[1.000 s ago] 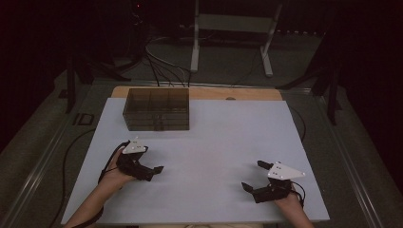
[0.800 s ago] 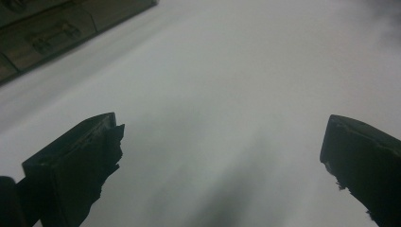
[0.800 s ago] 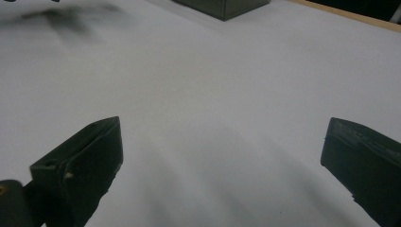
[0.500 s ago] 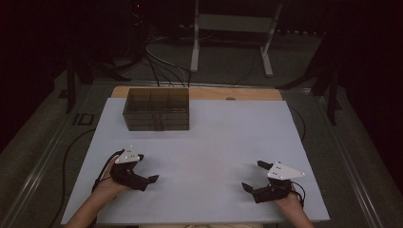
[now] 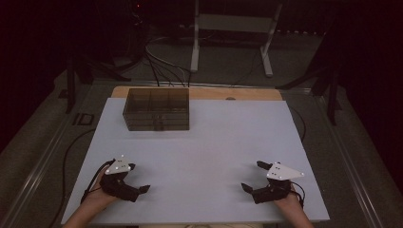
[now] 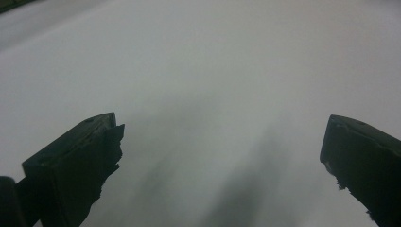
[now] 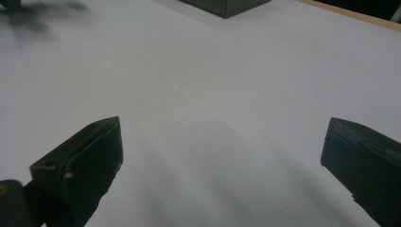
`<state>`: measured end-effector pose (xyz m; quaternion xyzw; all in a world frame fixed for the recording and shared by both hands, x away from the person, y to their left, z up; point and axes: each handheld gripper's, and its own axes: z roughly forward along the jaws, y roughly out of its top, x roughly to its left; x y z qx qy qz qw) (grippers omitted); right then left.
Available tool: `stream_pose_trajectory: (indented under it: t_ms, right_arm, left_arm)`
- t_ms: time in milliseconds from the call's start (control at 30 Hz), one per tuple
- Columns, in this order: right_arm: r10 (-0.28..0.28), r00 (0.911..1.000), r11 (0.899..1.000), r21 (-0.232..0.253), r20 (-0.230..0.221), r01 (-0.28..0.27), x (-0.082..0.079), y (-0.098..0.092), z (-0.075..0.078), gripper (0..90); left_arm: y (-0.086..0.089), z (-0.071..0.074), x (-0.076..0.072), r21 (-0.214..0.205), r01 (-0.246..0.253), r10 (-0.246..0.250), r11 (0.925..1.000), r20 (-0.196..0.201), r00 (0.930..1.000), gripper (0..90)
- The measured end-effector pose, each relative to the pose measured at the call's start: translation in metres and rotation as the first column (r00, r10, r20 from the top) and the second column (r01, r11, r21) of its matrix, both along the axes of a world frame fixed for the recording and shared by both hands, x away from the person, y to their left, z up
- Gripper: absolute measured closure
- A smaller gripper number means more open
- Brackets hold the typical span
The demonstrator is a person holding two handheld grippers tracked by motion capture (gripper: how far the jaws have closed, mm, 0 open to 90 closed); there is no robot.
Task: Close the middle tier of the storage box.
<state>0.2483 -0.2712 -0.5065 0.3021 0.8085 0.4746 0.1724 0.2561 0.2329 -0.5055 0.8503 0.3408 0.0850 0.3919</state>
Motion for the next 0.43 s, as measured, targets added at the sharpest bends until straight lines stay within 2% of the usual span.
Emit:
stream_pose_trajectory:
  t_ms: [200,433]
  right_arm:
    - [-0.002,1.0,1.0,-0.002,-0.001,0.002,0.0003,-0.0006,-0.0003,0.1]
    - [0.0,1.0,1.0,-0.008,-0.003,0.0,0.0006,-0.0006,-0.0009,0.1]
  left_arm:
    - [0.0065,0.0013,-0.0059,-0.007,-0.001,0.001,1.0,0.008,1.0,0.0]
    - [0.0054,-0.0037,-0.0086,0.028,0.009,-0.009,0.9996,-0.003,1.0,0.0]
